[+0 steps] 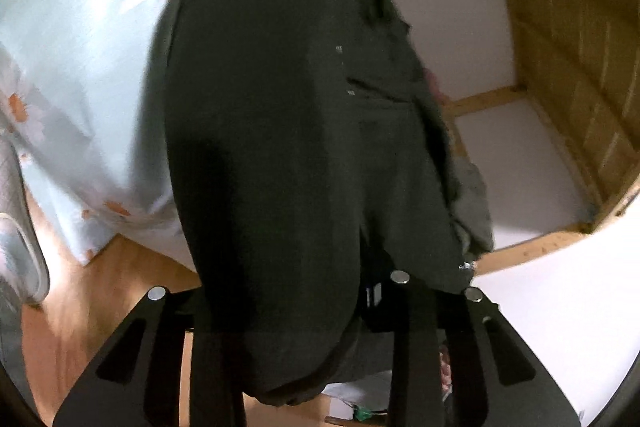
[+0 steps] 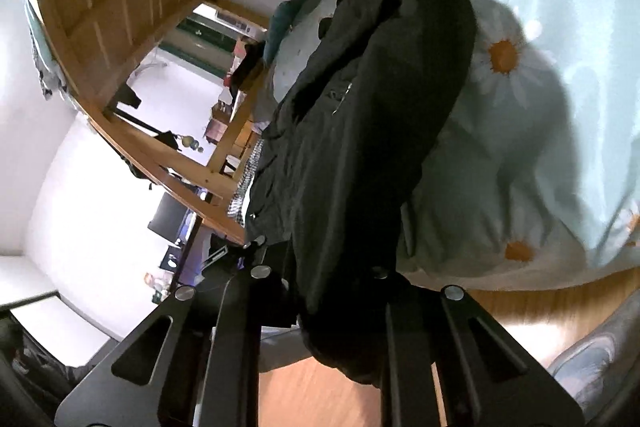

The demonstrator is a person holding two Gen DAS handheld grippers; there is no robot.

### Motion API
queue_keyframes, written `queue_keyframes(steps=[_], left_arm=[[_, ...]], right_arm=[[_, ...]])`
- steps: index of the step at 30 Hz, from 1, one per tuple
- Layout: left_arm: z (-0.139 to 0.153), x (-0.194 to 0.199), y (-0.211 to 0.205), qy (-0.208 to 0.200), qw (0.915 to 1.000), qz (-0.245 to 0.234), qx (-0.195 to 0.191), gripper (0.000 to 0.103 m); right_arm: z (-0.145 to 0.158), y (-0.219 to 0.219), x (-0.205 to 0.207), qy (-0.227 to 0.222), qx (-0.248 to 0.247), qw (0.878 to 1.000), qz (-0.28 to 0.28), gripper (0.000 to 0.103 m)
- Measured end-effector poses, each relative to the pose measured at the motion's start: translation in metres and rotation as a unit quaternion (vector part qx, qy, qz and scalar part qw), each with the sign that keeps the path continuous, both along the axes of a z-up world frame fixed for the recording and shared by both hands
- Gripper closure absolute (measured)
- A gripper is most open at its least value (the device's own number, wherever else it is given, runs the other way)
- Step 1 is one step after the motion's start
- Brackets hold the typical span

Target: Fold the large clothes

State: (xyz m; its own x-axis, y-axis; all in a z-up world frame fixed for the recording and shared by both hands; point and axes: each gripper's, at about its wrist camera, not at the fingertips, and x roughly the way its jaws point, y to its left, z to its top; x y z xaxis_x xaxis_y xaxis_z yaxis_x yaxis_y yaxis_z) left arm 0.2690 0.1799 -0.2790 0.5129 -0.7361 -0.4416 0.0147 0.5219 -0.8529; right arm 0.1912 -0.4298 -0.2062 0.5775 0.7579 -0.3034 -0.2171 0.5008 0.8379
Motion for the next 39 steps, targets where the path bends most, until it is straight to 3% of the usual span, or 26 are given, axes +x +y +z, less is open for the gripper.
queue_keyframes(steps=[9,15,21,29,39], left_arm=[[0.062,-0.02,-0.004,-0.024,0.9993,-0.024,0.018,0.076],[0.111,-0.036,-0.007,-0.052,0.9967,-0.046,0.042,0.076],[0.148,-0.04,-0.003,-0.072,0.9959,-0.042,0.034,0.076],[0.19,-0.023,-0.009,-0.102,0.9933,-0.041,0.034,0.076],[0.214,0.063,-0.035,-0.14,0.9861,-0.077,0.046,0.076]], right_arm=[[0.03,-0.037,-0.027,-0.031,0.037,0.999,-0.01,0.089],[0.057,-0.038,-0.041,-0.075,0.077,0.994,-0.005,0.09],[0.086,-0.037,-0.037,-0.115,0.115,0.987,0.011,0.091],[0.126,-0.04,0.019,-0.16,0.141,0.976,0.037,0.092],[0.137,-0.049,0.1,-0.189,0.178,0.965,0.027,0.093]])
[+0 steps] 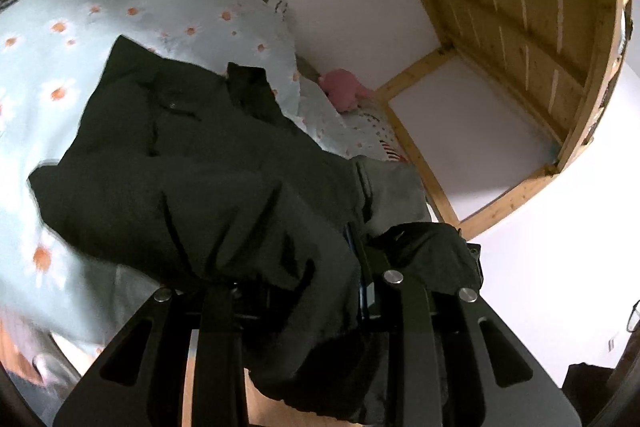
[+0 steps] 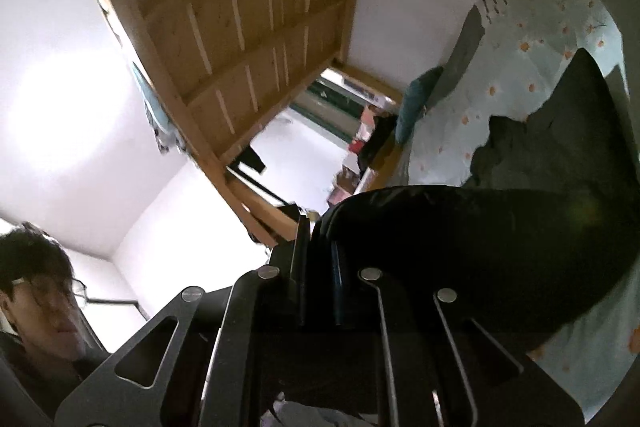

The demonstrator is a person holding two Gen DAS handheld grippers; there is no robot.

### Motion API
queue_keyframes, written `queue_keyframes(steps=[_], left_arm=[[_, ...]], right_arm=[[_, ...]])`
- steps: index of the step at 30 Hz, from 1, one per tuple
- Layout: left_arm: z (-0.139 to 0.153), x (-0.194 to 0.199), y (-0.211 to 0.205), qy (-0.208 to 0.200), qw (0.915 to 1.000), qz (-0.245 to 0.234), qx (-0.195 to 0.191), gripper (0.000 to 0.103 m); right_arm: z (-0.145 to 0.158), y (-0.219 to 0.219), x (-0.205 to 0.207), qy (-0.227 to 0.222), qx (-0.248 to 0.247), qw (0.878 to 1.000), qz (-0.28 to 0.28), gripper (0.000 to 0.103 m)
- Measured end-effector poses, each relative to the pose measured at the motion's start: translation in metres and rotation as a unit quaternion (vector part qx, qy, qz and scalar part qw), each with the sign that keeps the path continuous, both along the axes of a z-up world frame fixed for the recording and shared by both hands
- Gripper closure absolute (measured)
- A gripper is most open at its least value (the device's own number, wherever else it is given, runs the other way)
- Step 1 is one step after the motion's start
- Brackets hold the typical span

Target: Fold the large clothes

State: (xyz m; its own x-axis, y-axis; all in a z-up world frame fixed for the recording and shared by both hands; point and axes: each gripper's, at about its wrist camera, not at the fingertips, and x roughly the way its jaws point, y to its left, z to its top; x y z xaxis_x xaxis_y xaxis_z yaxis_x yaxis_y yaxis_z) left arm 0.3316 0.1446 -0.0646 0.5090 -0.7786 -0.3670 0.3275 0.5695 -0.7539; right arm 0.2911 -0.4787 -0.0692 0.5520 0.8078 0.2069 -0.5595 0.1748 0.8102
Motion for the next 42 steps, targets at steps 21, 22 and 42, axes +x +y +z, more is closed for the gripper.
queue_keyframes(steps=[21,22,42], left_arm=[[0.018,0.198,0.028,0.068,0.9958,0.022,-0.058,0.075],[0.019,0.211,0.028,0.08,0.9948,0.022,-0.059,0.074],[0.002,0.335,0.037,0.058,0.9956,0.037,-0.064,0.006]], right_arm=[[0.039,-0.035,0.187,0.041,0.07,0.992,-0.101,0.093],[0.043,-0.036,0.204,0.045,0.072,0.99,-0.108,0.093],[-0.027,-0.073,0.456,0.267,0.042,0.92,-0.286,0.093]])
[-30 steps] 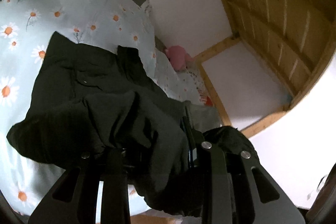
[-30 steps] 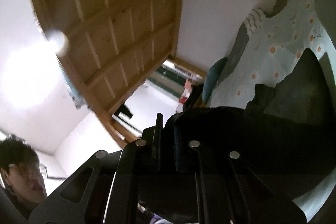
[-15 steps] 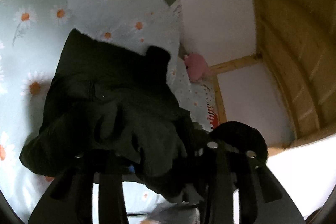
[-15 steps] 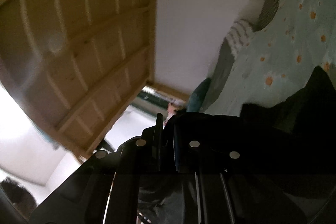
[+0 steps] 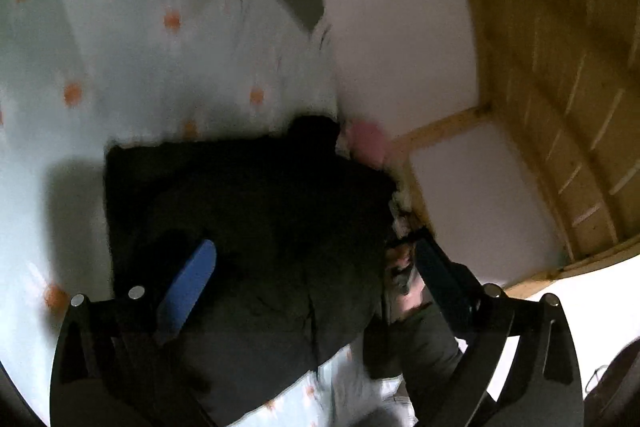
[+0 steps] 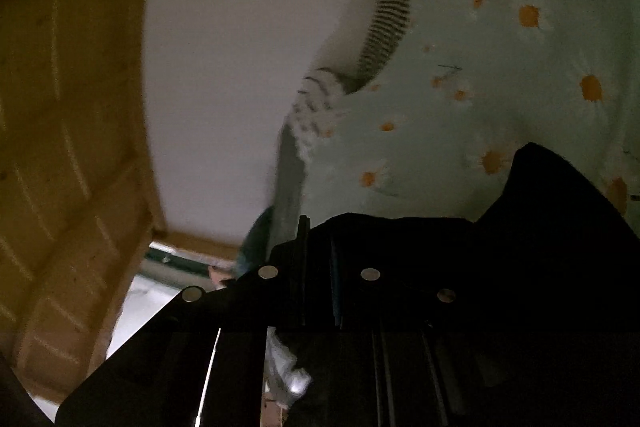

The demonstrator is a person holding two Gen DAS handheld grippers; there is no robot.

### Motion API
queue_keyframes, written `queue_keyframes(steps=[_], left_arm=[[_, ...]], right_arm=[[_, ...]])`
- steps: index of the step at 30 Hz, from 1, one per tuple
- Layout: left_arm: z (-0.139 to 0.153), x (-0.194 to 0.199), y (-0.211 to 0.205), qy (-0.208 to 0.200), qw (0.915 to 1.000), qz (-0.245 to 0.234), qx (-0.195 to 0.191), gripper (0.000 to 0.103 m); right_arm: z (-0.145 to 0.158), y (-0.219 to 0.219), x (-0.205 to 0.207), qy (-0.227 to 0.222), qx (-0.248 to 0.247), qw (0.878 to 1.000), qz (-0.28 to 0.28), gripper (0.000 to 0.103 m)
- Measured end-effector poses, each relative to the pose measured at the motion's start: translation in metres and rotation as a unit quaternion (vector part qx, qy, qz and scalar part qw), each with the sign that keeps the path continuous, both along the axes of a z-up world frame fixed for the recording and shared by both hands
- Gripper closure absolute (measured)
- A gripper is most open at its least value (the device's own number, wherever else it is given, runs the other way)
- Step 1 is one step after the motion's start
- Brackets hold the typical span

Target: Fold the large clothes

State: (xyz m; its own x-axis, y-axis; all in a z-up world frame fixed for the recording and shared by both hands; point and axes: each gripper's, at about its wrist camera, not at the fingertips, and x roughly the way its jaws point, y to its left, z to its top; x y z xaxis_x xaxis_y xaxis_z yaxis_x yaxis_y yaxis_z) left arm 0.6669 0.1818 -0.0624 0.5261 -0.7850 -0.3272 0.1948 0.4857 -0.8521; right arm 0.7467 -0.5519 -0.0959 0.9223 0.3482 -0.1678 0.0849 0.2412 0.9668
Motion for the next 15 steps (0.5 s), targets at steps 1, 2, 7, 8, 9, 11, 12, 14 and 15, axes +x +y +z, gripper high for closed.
queue_keyframes(steps=[1,2,7,8,9,11,12,14,15], left_arm=[[0.005,-0.004,0.006,-0.016,0.9995,0.023,0.017,0.006],[0.008,-0.006,0.005,-0.026,0.9989,0.024,0.032,0.006],[0.013,-0.013,-0.067,-0.06,0.9761,-0.025,0.207,0.006],[0.014,-0.01,-0.085,-0.081,0.964,-0.013,0.253,0.006],[0.012,-0.005,-0.095,-0.093,0.9565,0.0,0.276,0.006],[-0.001,0.023,-0.113,-0.082,0.9368,0.023,0.34,0.006],[-0.008,0.037,-0.118,-0.073,0.9194,0.045,0.384,0.006],[-0.017,0.06,-0.12,-0.09,0.877,0.093,0.463,0.006],[-0.022,0.069,-0.118,-0.088,0.8633,0.109,0.485,0.005]], right_arm=[[-0.004,0.002,0.007,0.009,-0.006,1.0,-0.004,0.093],[-0.008,0.003,0.014,0.012,-0.014,1.0,-0.006,0.093],[-0.013,0.005,0.024,0.024,-0.031,0.999,-0.018,0.093],[-0.014,0.005,0.023,0.024,-0.032,0.999,-0.017,0.093],[-0.014,0.006,0.024,0.023,-0.032,0.999,-0.016,0.093],[-0.013,0.003,0.019,0.021,-0.033,0.999,-0.014,0.093],[-0.013,0.001,0.018,0.02,-0.032,0.999,-0.013,0.093],[-0.008,-0.001,0.011,0.013,-0.037,0.999,-0.006,0.093],[-0.004,-0.004,0.006,0.008,-0.043,0.999,-0.001,0.093]])
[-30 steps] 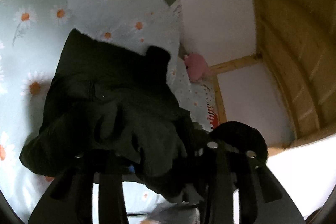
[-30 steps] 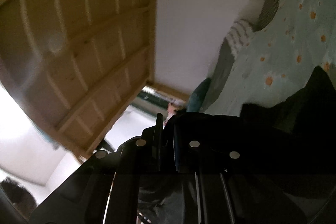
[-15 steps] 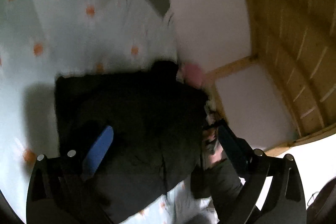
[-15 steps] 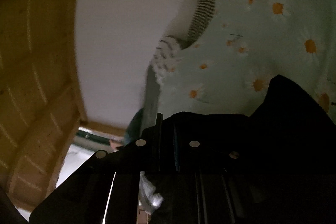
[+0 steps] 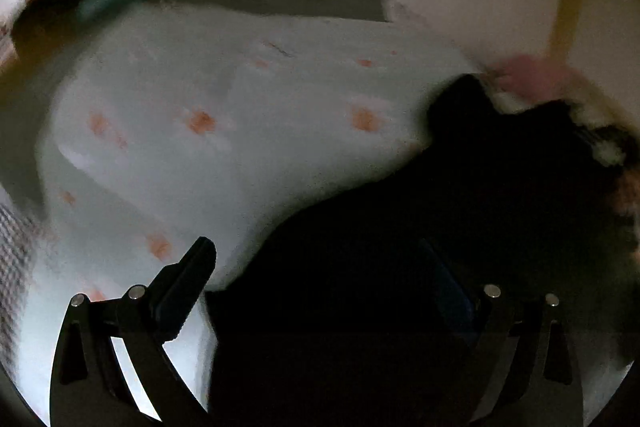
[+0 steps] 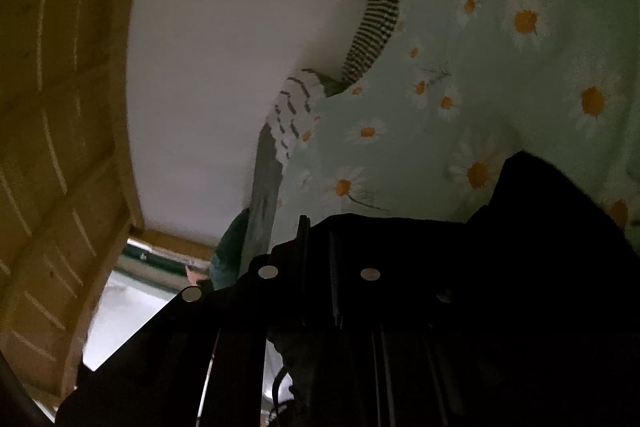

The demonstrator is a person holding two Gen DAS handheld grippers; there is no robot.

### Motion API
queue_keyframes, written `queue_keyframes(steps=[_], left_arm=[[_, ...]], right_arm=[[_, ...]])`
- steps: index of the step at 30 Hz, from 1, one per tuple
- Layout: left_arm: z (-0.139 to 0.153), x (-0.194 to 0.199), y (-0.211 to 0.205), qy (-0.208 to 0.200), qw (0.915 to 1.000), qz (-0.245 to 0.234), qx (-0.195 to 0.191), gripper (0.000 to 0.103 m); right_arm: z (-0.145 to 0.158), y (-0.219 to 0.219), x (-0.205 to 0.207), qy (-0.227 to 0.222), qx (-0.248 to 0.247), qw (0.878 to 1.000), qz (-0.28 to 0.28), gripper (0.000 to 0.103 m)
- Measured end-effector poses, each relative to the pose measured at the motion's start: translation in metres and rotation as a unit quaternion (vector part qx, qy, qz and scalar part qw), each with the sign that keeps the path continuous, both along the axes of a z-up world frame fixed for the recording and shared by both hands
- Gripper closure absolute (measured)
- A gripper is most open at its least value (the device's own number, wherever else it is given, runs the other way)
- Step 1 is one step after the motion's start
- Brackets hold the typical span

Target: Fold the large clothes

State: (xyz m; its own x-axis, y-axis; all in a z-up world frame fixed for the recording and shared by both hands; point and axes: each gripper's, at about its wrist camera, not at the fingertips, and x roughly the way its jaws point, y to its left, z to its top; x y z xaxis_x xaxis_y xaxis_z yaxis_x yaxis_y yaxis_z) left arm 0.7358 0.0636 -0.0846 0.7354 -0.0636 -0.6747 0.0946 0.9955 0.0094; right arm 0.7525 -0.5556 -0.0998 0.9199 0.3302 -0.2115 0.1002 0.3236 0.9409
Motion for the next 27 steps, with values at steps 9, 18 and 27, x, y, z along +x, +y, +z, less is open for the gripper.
queue_keyframes(steps=[9,18,27], left_arm=[[0.001,0.014,0.038,0.038,0.9712,-0.047,-0.231,0.079],[-0.019,0.053,0.054,0.047,0.9777,0.061,-0.195,0.07],[-0.062,0.053,0.056,0.04,0.9756,0.112,-0.185,0.033]], right_arm=[[0.058,0.003,-0.016,-0.068,-0.074,0.993,0.064,0.099],[0.013,0.008,0.047,0.097,-0.101,0.99,0.027,0.093],[0.138,0.055,-0.03,0.006,-0.411,0.91,0.055,0.003]])
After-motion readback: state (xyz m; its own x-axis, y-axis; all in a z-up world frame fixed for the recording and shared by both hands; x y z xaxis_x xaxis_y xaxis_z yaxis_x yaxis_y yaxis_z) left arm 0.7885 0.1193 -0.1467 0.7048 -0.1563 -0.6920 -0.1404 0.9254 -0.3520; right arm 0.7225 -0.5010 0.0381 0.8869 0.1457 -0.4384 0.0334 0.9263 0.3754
